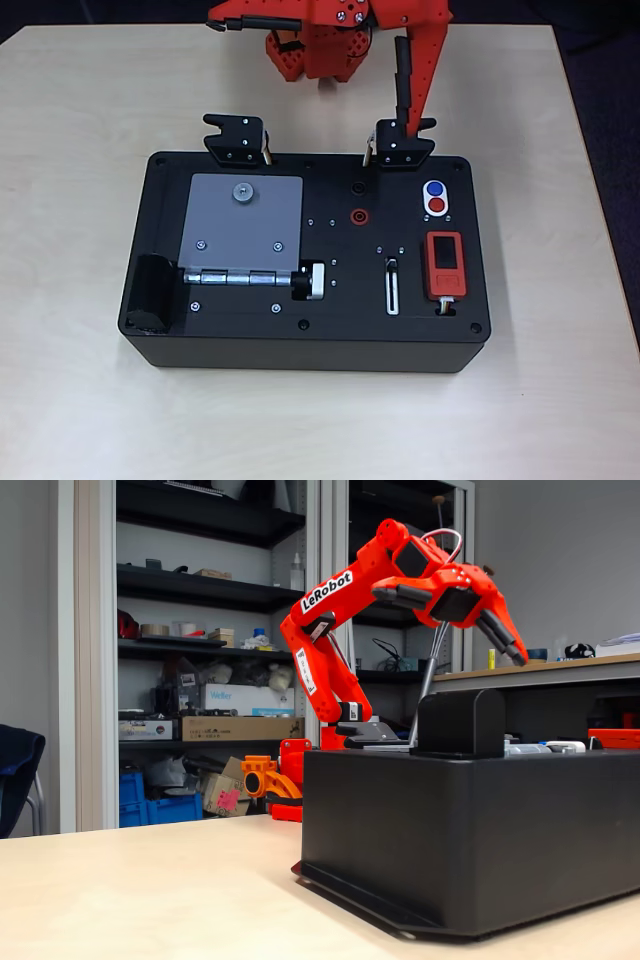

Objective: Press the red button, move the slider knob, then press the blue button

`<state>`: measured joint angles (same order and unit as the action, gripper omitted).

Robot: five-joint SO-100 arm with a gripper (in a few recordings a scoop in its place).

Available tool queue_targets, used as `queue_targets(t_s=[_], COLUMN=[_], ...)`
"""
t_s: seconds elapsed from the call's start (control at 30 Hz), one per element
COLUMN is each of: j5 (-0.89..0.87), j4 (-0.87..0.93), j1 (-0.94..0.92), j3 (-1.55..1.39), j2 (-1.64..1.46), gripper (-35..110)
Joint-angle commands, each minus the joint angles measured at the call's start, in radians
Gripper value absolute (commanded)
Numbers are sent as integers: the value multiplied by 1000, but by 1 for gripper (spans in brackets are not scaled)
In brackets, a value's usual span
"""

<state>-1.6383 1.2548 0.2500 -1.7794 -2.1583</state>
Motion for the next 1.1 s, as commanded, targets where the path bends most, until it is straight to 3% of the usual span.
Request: queue_targets(t_s=[0.0,0.23,1.07], j5=[23,-31,-158], j4=[18,74,2], j1=[-26,-9,66], j3=[81,198,100], j2=[43,183,322], gripper=[104,104,104])
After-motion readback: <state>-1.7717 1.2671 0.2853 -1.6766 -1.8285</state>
